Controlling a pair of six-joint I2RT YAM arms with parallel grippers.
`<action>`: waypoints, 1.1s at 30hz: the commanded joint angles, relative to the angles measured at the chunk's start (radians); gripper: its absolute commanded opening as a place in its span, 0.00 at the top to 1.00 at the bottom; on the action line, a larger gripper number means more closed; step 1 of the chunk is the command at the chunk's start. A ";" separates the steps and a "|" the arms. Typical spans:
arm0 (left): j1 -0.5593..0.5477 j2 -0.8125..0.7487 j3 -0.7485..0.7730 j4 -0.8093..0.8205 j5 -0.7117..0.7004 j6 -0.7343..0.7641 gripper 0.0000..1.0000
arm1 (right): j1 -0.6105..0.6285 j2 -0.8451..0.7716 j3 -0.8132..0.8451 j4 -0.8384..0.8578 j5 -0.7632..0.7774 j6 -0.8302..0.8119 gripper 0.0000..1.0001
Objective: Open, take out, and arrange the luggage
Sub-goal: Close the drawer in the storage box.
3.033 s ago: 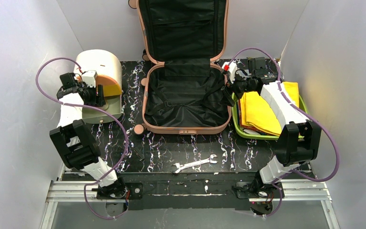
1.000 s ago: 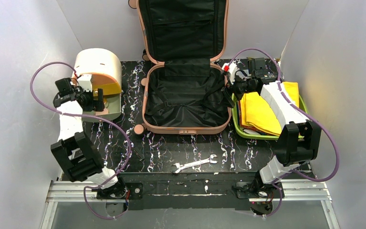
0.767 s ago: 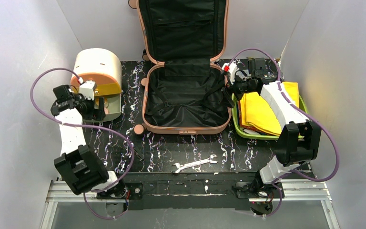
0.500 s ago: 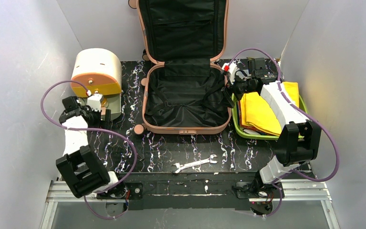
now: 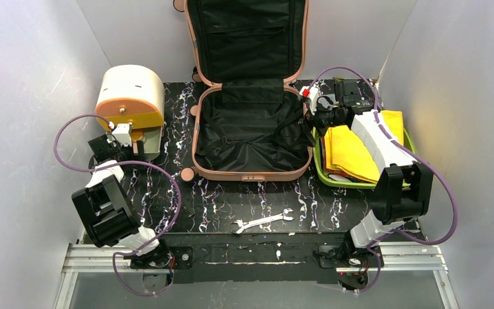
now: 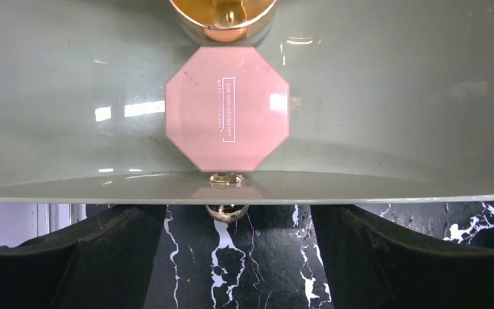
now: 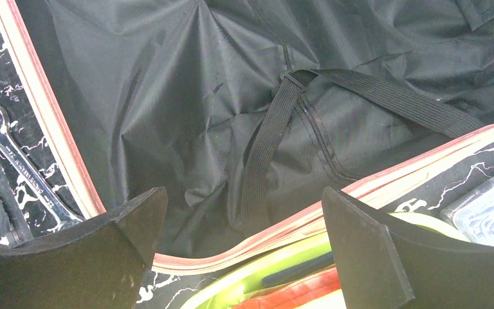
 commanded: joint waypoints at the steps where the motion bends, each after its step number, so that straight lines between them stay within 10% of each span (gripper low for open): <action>1: -0.004 0.027 -0.006 0.216 0.070 -0.076 0.22 | -0.003 0.000 -0.003 0.024 -0.020 0.013 0.00; 33: -0.006 0.275 0.041 0.696 0.119 -0.398 0.39 | 0.009 0.062 0.003 0.017 0.003 0.003 0.00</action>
